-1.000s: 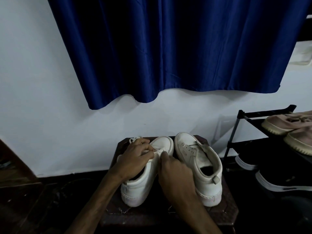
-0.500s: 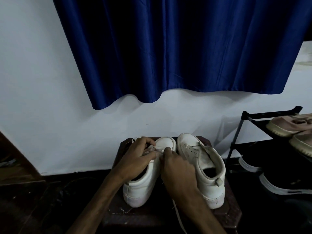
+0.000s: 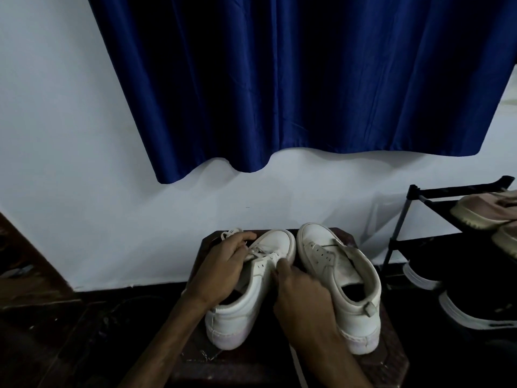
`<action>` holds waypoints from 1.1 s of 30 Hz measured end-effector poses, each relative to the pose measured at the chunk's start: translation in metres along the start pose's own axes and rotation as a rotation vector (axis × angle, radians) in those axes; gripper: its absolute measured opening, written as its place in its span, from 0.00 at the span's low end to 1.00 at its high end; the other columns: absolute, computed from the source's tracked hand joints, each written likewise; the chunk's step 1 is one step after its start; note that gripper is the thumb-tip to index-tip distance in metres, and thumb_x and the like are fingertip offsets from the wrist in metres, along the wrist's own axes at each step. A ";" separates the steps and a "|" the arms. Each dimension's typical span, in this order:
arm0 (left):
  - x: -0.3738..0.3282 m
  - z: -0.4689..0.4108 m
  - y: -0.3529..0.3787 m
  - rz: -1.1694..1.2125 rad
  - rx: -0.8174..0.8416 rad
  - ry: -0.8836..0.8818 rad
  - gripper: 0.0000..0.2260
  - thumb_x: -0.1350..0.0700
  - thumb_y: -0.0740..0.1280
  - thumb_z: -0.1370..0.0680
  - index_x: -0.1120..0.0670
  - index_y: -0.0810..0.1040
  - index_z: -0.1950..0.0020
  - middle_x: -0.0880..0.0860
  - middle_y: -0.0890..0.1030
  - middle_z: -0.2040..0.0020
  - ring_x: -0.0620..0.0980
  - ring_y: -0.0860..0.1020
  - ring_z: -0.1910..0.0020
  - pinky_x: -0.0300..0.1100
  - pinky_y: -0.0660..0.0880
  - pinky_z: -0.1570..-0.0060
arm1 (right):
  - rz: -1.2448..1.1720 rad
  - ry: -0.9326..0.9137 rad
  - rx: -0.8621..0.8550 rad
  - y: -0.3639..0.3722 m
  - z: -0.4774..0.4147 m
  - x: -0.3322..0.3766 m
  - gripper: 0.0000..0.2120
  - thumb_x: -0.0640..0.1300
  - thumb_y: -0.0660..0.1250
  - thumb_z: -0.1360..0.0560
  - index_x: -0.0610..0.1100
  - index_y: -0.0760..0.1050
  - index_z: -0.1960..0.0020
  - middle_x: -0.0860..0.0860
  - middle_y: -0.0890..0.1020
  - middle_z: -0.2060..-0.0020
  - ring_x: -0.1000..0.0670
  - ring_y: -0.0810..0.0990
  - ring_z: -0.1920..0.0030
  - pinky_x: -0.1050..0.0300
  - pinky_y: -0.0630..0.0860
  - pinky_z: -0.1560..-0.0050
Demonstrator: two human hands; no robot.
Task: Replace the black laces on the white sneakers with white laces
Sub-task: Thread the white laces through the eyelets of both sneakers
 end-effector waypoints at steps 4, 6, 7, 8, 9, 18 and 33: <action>-0.001 -0.003 -0.002 0.026 -0.019 0.019 0.13 0.63 0.59 0.18 0.51 0.80 0.42 0.39 0.80 0.48 0.32 0.77 0.47 0.27 0.69 0.45 | 0.088 0.014 0.231 0.003 0.033 -0.012 0.14 0.42 0.53 0.20 0.45 0.68 0.36 0.47 0.78 0.39 0.44 0.78 0.39 0.53 0.74 0.47; 0.000 -0.003 -0.003 0.051 -0.045 0.012 0.13 0.63 0.60 0.19 0.50 0.80 0.43 0.38 0.80 0.49 0.34 0.78 0.48 0.27 0.70 0.47 | 0.090 0.017 0.144 -0.011 0.026 -0.009 0.12 0.44 0.54 0.19 0.45 0.68 0.37 0.47 0.78 0.40 0.45 0.79 0.41 0.53 0.72 0.53; 0.000 -0.003 -0.003 0.063 -0.052 0.007 0.13 0.64 0.60 0.19 0.50 0.80 0.43 0.39 0.81 0.49 0.36 0.79 0.50 0.28 0.71 0.48 | 0.062 0.019 0.055 -0.018 0.019 -0.006 0.12 0.45 0.53 0.18 0.45 0.67 0.37 0.48 0.78 0.41 0.45 0.79 0.42 0.53 0.69 0.57; 0.000 -0.002 -0.002 0.077 -0.051 0.000 0.13 0.64 0.60 0.19 0.51 0.80 0.43 0.40 0.80 0.49 0.37 0.80 0.51 0.28 0.71 0.49 | 0.027 0.025 -0.034 -0.022 0.011 -0.002 0.12 0.47 0.52 0.17 0.45 0.66 0.37 0.48 0.78 0.42 0.45 0.80 0.43 0.54 0.66 0.59; -0.001 0.000 -0.001 0.081 -0.044 -0.002 0.12 0.64 0.60 0.19 0.52 0.80 0.43 0.40 0.80 0.48 0.37 0.80 0.51 0.26 0.71 0.51 | 0.005 0.031 -0.081 -0.022 0.003 0.001 0.12 0.47 0.50 0.17 0.45 0.65 0.38 0.48 0.77 0.42 0.45 0.79 0.44 0.55 0.65 0.60; 0.000 -0.004 -0.006 -0.008 -0.063 0.003 0.12 0.61 0.61 0.20 0.49 0.79 0.43 0.42 0.80 0.45 0.37 0.77 0.44 0.32 0.69 0.43 | 0.132 0.002 0.153 0.000 0.017 -0.002 0.13 0.40 0.55 0.25 0.44 0.74 0.45 0.48 0.83 0.54 0.45 0.84 0.54 0.55 0.74 0.63; 0.006 -0.003 -0.008 -0.041 -0.100 -0.048 0.12 0.61 0.60 0.21 0.50 0.76 0.40 0.48 0.77 0.42 0.45 0.75 0.41 0.41 0.69 0.38 | 0.181 0.022 0.064 -0.003 0.010 -0.002 0.09 0.41 0.64 0.32 0.45 0.78 0.53 0.48 0.83 0.64 0.48 0.84 0.66 0.57 0.72 0.72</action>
Point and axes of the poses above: each hand's wrist, its own z-axis away from the middle knuckle, its own y-axis out of the palm, x = y × z, the point moved 6 cm from there along -z, towards the middle knuckle
